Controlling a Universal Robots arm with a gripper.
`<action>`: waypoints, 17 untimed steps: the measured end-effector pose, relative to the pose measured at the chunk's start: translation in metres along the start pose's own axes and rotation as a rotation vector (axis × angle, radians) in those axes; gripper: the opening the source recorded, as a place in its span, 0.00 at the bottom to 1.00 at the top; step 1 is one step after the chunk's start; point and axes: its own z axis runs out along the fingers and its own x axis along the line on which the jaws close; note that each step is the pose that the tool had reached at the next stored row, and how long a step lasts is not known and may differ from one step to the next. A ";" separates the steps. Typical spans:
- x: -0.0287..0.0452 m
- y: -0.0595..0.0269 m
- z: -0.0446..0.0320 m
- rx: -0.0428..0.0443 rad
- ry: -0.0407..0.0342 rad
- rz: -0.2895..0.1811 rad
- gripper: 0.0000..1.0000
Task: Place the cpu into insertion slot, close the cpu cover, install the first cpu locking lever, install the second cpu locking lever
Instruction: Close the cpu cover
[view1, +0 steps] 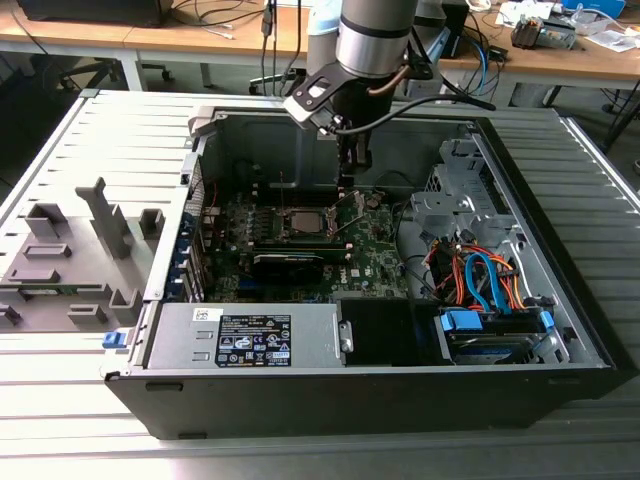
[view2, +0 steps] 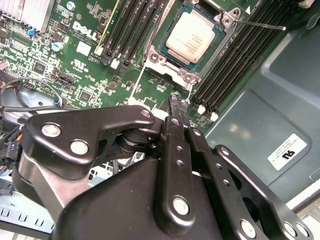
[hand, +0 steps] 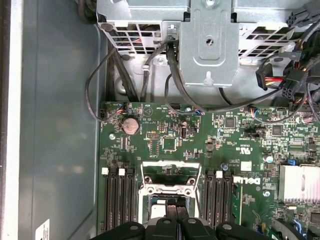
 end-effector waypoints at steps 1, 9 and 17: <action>0.0000 0.0002 0.0001 0.0000 0.0000 0.000 0.11; -0.0001 0.0022 0.0012 -0.0001 0.0000 0.000 0.11; -0.0003 0.0067 0.0029 0.0000 0.0000 0.000 0.11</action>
